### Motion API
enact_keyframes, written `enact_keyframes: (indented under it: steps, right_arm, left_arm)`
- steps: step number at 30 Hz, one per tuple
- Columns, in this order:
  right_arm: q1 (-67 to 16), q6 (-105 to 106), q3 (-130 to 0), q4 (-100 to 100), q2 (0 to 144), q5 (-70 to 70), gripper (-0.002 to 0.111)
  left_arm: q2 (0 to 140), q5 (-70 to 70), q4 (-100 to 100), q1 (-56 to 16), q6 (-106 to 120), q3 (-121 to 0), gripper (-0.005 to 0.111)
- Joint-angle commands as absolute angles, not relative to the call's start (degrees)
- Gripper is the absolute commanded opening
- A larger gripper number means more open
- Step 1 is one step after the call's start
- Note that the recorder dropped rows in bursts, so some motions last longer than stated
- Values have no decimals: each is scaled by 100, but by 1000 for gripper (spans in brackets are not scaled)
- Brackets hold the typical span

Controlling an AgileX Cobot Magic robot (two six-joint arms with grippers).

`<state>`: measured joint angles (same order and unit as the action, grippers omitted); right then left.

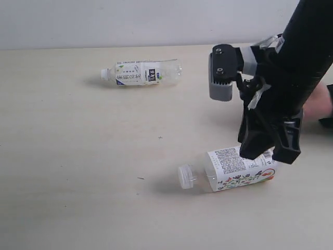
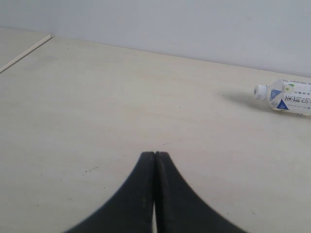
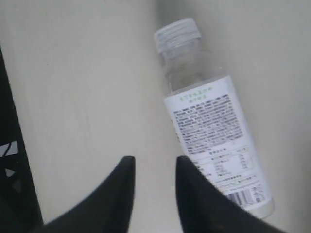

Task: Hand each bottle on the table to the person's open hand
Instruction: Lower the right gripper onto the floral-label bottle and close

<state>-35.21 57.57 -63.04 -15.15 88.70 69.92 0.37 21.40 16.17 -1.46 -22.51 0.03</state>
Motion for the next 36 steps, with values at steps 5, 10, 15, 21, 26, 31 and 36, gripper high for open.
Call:
enact_keyframes:
  steps: [5,10,15,21,26,31,36]
  right_arm:
    - [-3764,5970,-6093,-568,9031,6181,94]
    - [-3764,6098,-6093,-289,9309,5870,94]
    - [-3764,6325,-6093,-305,9712,5705,93]
    - [-3764,6396,-6093,-305,10164,5694,93]
    - [-3803,6396,-6093,-331,10396,5475,93]
    - [-4000,6396,-6093,-436,10490,5215,93]
    - [-4256,6396,-6093,-434,10490,4938,93]
  left_arm:
    - [0,2131,1619,-180,-2274,0,0]
    - [0,2131,1619,-180,-2274,0,0]
    - [0,2131,1619,-180,-2274,0,0]
    - [0,2131,1619,-180,-2274,0,0]
    - [0,2131,1619,-180,-2274,0,0]
    - [0,2131,1619,-180,-2274,0,0]
    - [0,2131,1619,-180,-2274,0,0]
